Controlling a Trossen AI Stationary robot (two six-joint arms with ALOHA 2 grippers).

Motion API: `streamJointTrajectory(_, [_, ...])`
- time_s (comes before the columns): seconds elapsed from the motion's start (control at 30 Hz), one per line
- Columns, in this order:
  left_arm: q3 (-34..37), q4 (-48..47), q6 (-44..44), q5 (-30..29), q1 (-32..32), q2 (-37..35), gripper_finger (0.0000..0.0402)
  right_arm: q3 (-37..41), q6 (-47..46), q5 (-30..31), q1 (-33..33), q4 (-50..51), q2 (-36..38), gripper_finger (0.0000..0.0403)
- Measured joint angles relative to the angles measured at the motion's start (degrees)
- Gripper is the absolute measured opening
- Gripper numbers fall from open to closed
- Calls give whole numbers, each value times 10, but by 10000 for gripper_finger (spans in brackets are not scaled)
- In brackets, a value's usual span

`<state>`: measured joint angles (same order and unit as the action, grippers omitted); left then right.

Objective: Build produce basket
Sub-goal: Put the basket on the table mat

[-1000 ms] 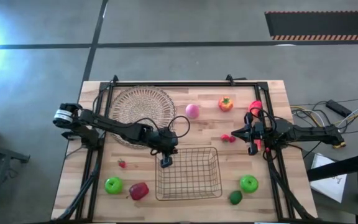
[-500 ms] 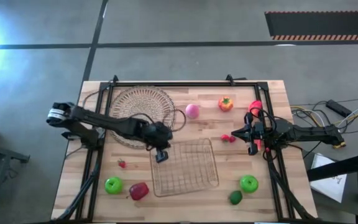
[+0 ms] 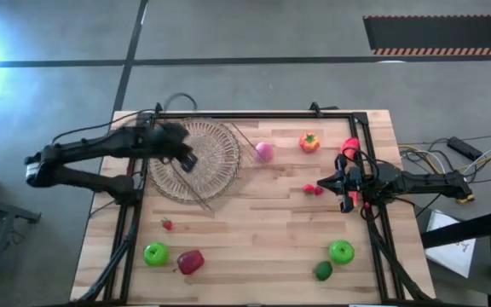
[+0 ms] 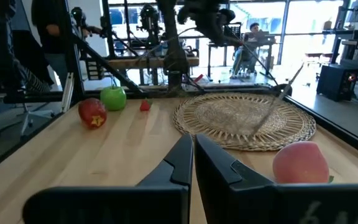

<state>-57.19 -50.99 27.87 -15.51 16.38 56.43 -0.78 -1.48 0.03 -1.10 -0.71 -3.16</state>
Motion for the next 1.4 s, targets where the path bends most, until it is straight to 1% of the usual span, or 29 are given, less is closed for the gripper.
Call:
streamJointTrajectory(0.2, [53,1,-14,0,115,-63,0,0,0,0,0,0,0,9])
streamJointTrajectory(0.33, [90,6,-12,-11,157,-87,0,0,0,0,0,0,0,9])
streamJointTrajectory(0.5, [125,12,4,-46,168,-99,0,0,0,0,0,0,0,9])
streamJointTrajectory(0.63, [139,21,14,-74,168,-96,0,0,0,0,0,0,0,9])
streamJointTrajectory(0.9, [172,34,19,-75,168,-62,4,0,0,0,0,0,0,9])
streamJointTrajectory(1.03, [175,27,19,-87,169,-34,30,0,0,0,0,0,0,9])
streamJointTrajectory(1.3, [174,28,18,-85,171,1,127,0,0,0,0,0,0,9])
streamJointTrajectory(1.4, [156,5,11,-82,170,-1,157,0,0,0,0,0,0,9])
